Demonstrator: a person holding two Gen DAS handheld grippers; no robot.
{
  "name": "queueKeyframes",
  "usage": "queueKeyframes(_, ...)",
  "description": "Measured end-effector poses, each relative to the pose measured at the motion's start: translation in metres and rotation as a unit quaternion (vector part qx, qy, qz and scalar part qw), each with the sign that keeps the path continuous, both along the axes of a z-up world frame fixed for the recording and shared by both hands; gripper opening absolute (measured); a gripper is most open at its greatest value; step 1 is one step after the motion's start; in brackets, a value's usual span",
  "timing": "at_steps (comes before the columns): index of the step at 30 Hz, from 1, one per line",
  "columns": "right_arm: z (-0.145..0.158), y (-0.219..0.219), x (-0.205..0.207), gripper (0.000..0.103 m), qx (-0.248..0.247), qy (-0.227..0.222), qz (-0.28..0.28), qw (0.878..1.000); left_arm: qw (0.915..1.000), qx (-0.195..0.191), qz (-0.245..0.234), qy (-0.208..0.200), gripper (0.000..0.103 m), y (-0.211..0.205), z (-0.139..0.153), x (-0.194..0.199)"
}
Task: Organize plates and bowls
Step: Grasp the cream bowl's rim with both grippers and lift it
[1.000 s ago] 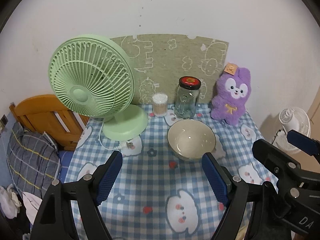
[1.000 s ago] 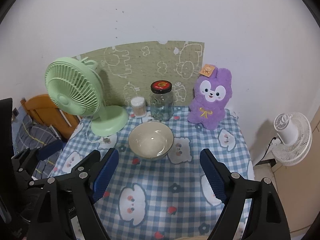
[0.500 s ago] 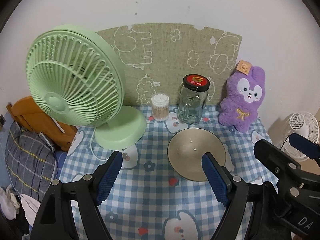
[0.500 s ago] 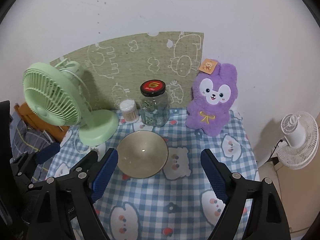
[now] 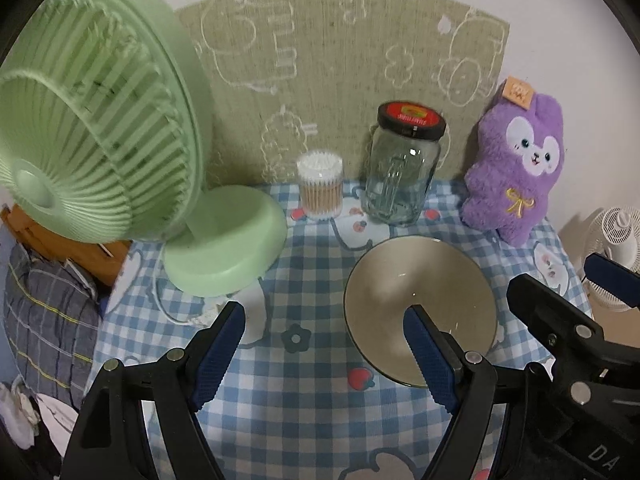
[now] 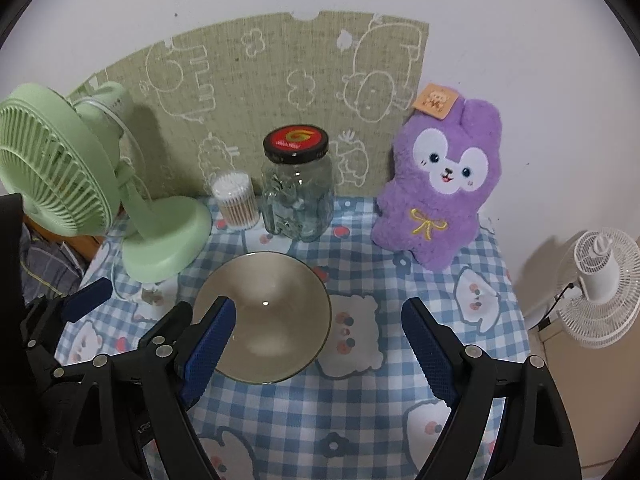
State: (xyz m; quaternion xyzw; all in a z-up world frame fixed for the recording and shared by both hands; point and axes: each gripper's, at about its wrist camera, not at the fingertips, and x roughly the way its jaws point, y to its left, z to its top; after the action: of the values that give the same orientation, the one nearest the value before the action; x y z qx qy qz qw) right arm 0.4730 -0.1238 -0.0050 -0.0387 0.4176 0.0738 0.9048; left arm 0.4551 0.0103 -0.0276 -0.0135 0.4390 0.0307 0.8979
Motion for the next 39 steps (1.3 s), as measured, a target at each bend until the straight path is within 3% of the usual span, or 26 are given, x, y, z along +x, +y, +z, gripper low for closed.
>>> queueKeyframes(9, -0.026, -0.002, 0.015, 0.086, 0.018, 0.021, -0.004, 1.000, 0.9998, 0.013, -0.010, 0.015, 0.080, -0.004, -0.022, 0.012)
queueKeyframes(16, -0.049, -0.004, 0.025, 0.053, 0.033, 0.054, -0.001, 0.998, 0.9991, 0.017, -0.015, 0.035, 0.069, -0.006, -0.039, 0.019)
queueKeyframes(19, -0.055, -0.004, 0.027, 0.044, 0.030, 0.061, -0.003, 0.998, 0.9989, 0.004, -0.013, 0.045, 0.057, -0.002, -0.044, 0.023)
queueKeyframes(21, -0.056, -0.006, 0.028, 0.040, 0.028, 0.063, -0.007, 0.998, 0.9985, -0.008, -0.012, 0.054, 0.044, -0.001, -0.047, 0.026)
queueKeyframes(27, -0.060, -0.007, 0.030, 0.025, 0.014, 0.067, -0.013, 0.998, 0.9982, -0.007, -0.028, 0.053, 0.036, -0.005, -0.048, 0.025)
queueKeyframes(39, -0.068, -0.003, 0.036, 0.017, 0.001, 0.073, -0.010, 0.997, 0.9979, 0.012, -0.050, 0.039, 0.022, -0.015, -0.046, 0.030)
